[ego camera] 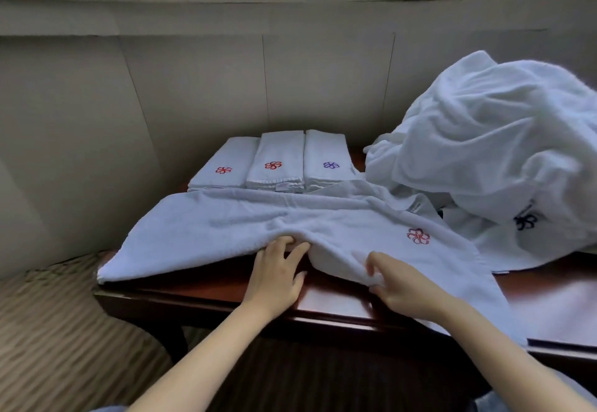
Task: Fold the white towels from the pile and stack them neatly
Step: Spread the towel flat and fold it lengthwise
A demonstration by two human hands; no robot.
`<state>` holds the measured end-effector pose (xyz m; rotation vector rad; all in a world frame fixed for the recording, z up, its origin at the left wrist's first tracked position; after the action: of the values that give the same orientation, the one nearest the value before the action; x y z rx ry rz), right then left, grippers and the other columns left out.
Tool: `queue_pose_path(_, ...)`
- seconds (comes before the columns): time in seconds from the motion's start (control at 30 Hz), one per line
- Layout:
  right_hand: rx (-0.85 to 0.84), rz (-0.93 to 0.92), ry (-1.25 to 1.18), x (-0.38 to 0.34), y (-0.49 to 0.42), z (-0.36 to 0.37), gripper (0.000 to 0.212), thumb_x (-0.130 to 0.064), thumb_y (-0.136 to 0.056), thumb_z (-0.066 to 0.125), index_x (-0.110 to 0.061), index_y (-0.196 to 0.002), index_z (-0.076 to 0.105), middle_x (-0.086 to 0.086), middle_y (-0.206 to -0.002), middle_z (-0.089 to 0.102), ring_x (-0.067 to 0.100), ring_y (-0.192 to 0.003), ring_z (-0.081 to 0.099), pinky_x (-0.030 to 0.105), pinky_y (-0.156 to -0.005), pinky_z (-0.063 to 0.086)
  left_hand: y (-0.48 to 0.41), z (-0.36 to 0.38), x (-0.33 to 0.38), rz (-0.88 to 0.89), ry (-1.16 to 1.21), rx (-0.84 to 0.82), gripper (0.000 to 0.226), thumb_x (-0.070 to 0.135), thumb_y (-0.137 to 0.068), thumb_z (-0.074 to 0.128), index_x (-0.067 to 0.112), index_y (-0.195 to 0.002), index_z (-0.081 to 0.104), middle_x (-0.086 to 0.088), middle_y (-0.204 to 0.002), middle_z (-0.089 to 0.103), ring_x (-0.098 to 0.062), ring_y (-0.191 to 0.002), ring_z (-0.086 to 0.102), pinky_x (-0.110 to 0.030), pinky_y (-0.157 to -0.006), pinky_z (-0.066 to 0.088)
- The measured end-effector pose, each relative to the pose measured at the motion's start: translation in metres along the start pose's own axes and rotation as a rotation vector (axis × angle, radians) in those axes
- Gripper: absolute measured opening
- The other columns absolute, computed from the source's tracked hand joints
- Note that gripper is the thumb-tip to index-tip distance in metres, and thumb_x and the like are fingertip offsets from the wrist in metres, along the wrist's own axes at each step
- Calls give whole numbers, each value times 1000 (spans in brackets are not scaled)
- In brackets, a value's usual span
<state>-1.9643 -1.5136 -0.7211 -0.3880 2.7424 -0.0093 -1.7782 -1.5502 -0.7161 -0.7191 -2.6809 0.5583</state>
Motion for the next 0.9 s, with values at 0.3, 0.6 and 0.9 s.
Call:
queue_pose_path(0.3,-159,82,-613,2,-8,-10,27,-5,-90,58,-18,-67,50,-10,-61,43,6,-58,36,18,-55,29,-20,-23,0,56,-196,111,33,8,-47,83,14,-76,69,-12,-78,56,-32,-64,57,-35,-55,50)
queue_pose_path(0.6,-9,217,-273,9,-35,-15,15,-22,-92,56,-12,-84,64,-3,-89,68,14,-83,62,25,-72,44,3,-42,-41,-114,418,-87,5,15,-81,40,19,-77,41,7,-65,42,-7,-59,41,-26,-56,29)
queue_pose_path(0.9,-138,396,305,-27,-103,19,49,-47,-99,24,-20,-128,53,6,-131,53,27,-119,51,33,-79,37,28,-73,-38,-3,-68,-413,47,65,-76,55,38,-110,40,11,-94,60,-13,-86,59,-28,-65,38)
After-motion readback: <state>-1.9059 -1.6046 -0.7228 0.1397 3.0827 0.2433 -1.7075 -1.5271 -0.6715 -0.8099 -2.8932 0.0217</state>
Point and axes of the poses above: each hand's wrist, its own y-axis away from the middle knuckle, its own z-axis out of the palm, x = y × z, the point moved 9 cm from there along -y, towards the middle knuckle
